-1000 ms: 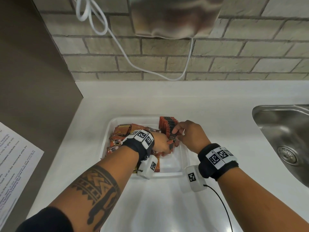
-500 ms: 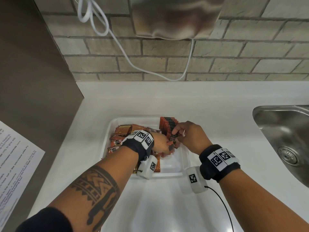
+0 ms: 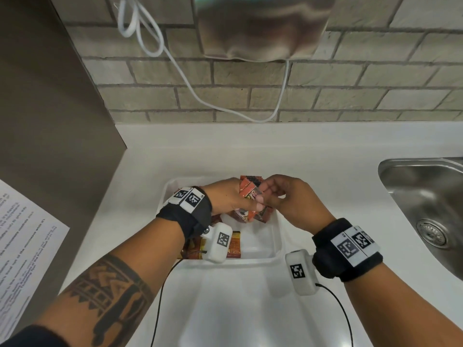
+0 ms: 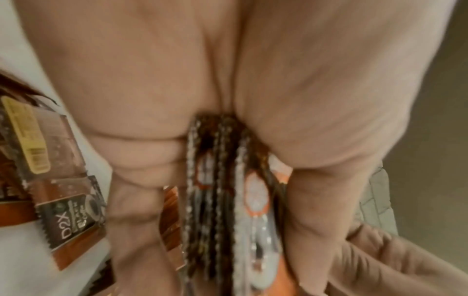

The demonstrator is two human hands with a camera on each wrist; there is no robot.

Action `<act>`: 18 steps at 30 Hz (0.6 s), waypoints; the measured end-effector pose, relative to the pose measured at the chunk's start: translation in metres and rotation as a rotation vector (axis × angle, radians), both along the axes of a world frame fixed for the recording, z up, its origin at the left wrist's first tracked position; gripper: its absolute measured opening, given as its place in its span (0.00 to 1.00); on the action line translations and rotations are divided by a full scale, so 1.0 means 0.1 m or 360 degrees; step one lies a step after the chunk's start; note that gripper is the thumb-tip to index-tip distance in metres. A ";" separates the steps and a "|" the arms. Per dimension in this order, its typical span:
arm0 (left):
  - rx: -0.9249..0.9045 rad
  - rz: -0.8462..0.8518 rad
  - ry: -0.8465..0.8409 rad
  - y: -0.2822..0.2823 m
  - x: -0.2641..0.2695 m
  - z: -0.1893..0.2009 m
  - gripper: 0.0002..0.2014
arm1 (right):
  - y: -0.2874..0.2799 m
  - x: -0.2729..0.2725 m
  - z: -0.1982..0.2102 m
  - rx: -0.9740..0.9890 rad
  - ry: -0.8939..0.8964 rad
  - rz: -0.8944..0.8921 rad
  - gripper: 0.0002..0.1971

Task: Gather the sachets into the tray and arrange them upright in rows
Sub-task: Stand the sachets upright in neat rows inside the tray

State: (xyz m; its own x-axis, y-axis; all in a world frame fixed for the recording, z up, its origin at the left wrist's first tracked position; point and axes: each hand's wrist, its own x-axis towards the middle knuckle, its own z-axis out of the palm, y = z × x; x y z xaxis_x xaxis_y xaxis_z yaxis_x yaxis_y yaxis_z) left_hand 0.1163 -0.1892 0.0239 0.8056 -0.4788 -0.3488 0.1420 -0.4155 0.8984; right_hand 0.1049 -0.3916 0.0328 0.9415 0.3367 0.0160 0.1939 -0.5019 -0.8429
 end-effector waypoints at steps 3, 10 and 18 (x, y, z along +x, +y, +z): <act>-0.0115 0.0073 -0.0095 -0.01 0.00 0.03 0.07 | 0.01 0.08 0.07 0.0063 0.0007 -0.0040 0.05; -0.0154 0.0095 -0.0065 0.07 -0.03 0.00 0.14 | 0.05 0.14 0.16 0.0084 -0.0001 -0.0047 0.03; 0.0241 0.0079 -0.0305 0.14 0.00 0.04 0.16 | 0.04 0.14 0.22 0.0054 -0.0068 -0.0095 0.02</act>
State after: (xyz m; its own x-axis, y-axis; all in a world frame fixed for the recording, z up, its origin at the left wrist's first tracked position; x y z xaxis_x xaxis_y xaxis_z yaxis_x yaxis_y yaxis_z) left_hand 0.1158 -0.1750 0.0275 0.8852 -0.3910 -0.2521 -0.0013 -0.5440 0.8391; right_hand 0.1186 -0.3872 0.0548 0.9580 0.2787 0.0673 0.2009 -0.4850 -0.8511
